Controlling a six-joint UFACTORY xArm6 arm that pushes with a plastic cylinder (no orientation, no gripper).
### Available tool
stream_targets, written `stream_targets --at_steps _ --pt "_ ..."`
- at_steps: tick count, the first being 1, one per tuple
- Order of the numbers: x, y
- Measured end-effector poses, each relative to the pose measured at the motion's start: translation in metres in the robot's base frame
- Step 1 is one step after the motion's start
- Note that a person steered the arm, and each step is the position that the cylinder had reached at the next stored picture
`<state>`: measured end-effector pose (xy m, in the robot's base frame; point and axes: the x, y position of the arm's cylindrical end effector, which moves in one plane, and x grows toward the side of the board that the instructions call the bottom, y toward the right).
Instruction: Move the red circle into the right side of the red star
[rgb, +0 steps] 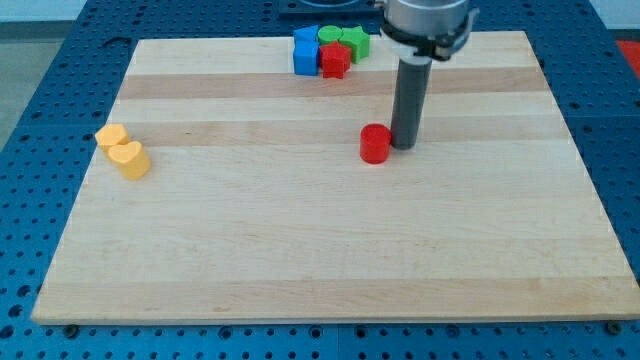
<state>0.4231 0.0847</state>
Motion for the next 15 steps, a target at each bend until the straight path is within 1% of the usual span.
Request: stream_targets --at_steps 1,2,3,4,7,9,10,11,12,13,14,15 --pt "0.031 -0.009" --pt "0.026 -0.043" --pt "-0.010 -0.056" --pt "-0.040 -0.057" --pt "-0.032 -0.050" --pt "-0.095 -0.056" --pt "-0.098 -0.055" --pt "-0.079 -0.045" --pt "-0.070 -0.024" --pt "-0.090 -0.016" --pt "-0.132 -0.016" --pt "-0.125 -0.004"
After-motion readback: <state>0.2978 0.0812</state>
